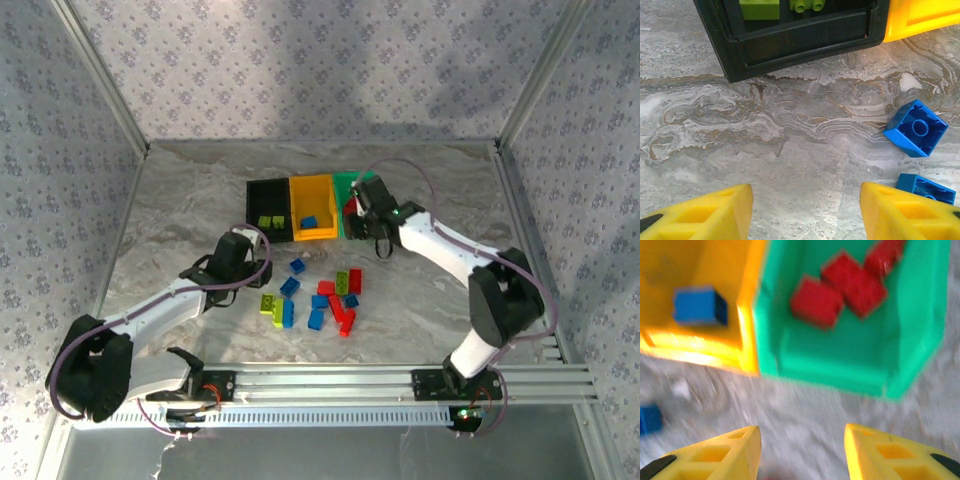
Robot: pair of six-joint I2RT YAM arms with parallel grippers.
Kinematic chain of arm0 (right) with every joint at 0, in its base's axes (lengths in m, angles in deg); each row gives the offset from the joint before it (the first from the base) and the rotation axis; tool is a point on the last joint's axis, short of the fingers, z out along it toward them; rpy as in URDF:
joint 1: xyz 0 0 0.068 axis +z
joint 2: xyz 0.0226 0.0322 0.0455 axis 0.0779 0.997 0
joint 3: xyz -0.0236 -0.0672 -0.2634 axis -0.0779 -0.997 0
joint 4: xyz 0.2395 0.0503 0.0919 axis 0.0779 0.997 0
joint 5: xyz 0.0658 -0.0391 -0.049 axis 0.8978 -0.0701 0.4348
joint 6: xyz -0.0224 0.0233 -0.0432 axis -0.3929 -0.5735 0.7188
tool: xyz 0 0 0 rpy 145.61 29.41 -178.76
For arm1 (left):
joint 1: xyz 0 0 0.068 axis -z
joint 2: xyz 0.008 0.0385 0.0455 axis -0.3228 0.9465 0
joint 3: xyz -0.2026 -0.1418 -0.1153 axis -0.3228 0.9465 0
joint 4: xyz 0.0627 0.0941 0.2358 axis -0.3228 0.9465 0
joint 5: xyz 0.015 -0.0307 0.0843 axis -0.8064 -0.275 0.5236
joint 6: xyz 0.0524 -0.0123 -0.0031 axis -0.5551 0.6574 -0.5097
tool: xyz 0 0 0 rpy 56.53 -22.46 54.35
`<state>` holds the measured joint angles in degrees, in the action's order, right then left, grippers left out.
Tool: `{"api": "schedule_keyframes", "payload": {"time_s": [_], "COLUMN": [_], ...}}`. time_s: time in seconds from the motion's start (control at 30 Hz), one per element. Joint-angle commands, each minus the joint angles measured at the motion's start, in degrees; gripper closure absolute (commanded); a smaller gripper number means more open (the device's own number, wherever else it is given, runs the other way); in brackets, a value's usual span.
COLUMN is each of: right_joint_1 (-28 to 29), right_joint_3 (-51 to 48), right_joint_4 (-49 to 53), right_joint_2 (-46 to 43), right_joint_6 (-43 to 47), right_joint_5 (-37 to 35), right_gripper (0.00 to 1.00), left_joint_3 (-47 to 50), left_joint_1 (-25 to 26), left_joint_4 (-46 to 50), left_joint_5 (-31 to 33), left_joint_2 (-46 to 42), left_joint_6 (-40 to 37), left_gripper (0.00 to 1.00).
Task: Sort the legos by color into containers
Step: Pick up the lego from the center of the table.
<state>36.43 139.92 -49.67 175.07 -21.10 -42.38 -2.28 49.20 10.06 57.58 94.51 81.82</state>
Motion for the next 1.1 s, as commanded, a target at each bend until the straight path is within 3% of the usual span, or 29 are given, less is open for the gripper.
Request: {"api": "schedule_keyframes", "payload": {"time_s": [0.0, 0.47, 0.67, 1.07], "right_joint_1": [-0.34, -0.47, 0.33, 3.0], "right_joint_3": [-7.18, -20.62, -20.56, -19.86], "right_joint_4": [-3.04, -17.23, -16.82, -16.22], "right_joint_2": [-6.09, -9.83, -10.29, -9.12], "right_joint_6": [1.22, 3.21, 3.38, 3.11], "right_joint_5": [-1.8, -2.84, -4.8, -9.75], "right_gripper": [0.51, 0.5, 0.5, 0.5], "left_joint_3": [-3.56, -21.69, -30.18, -30.78], "left_joint_1": [0.45, 8.98, 12.24, 12.71], "left_joint_4": [-0.7, 10.23, 16.33, 18.44], "left_joint_5": [-3.12, -2.57, 4.19, 4.18], "left_joint_2": [2.85, 23.06, 31.26, 33.58], "left_joint_6": [-0.93, -3.03, -3.65, 0.33], "left_gripper": [0.41, 0.32, 0.32, 0.4]}}
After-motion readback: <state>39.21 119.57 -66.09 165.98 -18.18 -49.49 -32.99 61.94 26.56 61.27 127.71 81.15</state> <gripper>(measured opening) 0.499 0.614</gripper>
